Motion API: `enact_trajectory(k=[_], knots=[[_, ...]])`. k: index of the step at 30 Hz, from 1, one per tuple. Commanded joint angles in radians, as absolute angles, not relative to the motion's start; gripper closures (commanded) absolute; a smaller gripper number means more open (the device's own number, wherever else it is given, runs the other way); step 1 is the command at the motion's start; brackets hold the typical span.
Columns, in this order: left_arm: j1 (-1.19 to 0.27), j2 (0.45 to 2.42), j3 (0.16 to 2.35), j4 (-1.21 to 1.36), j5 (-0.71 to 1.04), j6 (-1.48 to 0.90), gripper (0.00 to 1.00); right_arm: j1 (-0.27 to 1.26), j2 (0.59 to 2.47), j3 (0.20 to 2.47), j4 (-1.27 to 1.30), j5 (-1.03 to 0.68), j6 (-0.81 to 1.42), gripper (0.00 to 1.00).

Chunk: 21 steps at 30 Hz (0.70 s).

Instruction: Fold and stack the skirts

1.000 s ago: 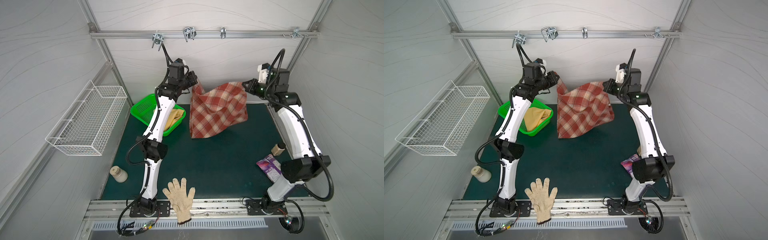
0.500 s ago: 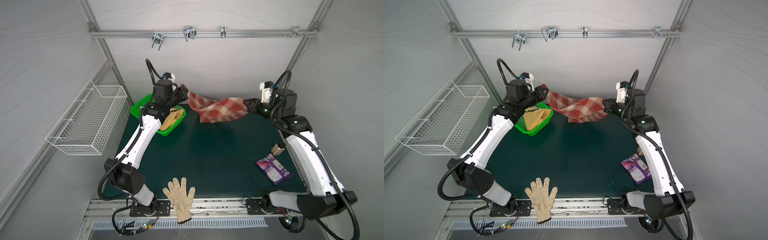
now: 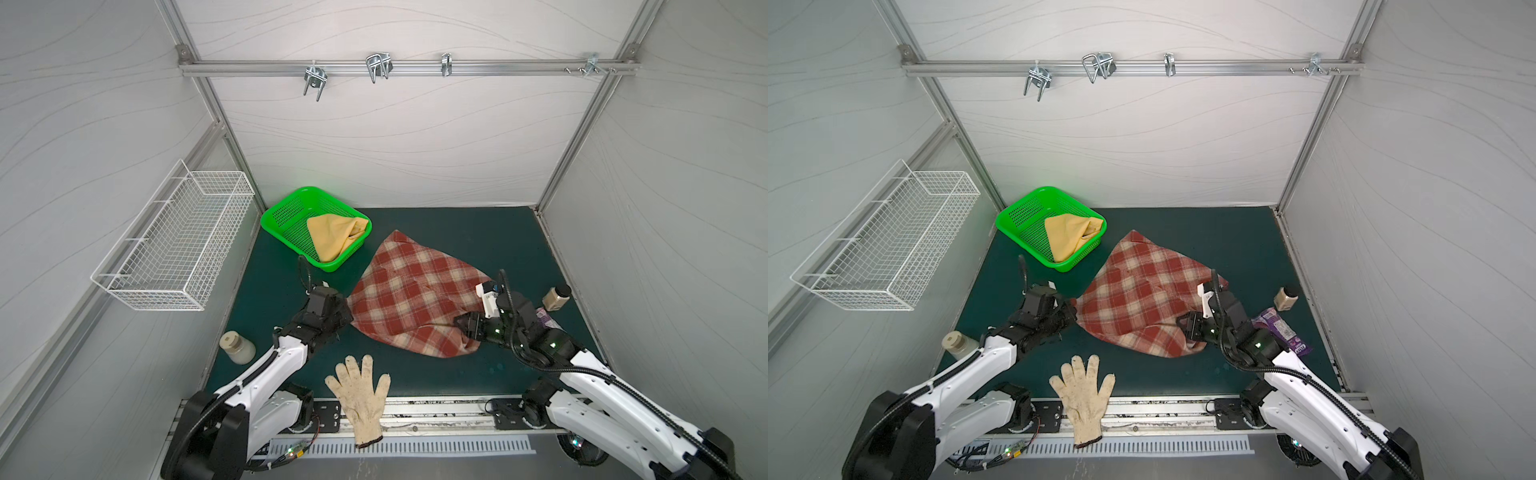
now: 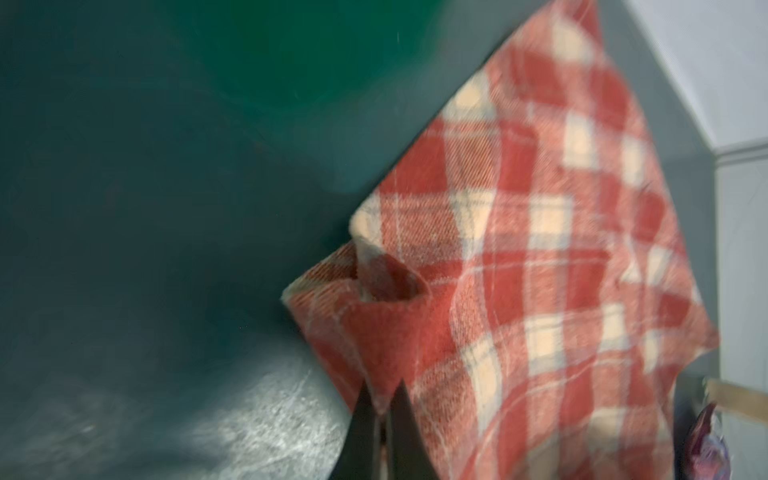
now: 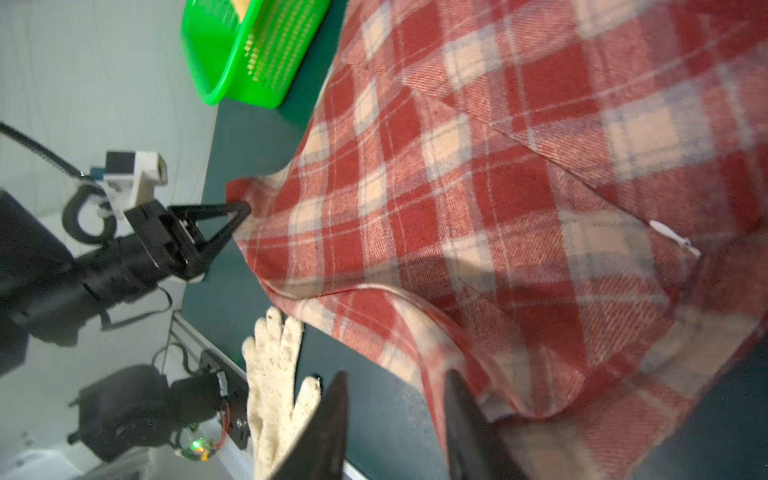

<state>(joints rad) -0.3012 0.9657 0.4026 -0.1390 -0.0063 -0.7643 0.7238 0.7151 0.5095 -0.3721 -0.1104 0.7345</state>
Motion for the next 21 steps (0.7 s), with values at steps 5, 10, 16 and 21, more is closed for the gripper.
enact_trajectory(k=[5,10,16,21], knots=[[-0.287,0.654,0.404,-0.332,-0.221,-0.852,0.61,0.837,0.591,0.513,-0.372,0.129,0.787,0.02],[-0.287,0.486,0.388,-0.411,-0.237,-0.899,0.46,0.703,0.734,0.625,-0.391,0.129,0.652,0.01],[-0.287,0.638,0.447,-0.254,-0.090,-0.849,0.12,0.447,1.029,0.732,-0.344,-0.041,0.556,0.01],[-0.288,0.929,0.577,-0.104,0.105,-0.828,0.01,0.354,1.196,0.797,-0.319,-0.075,0.500,0.01]])
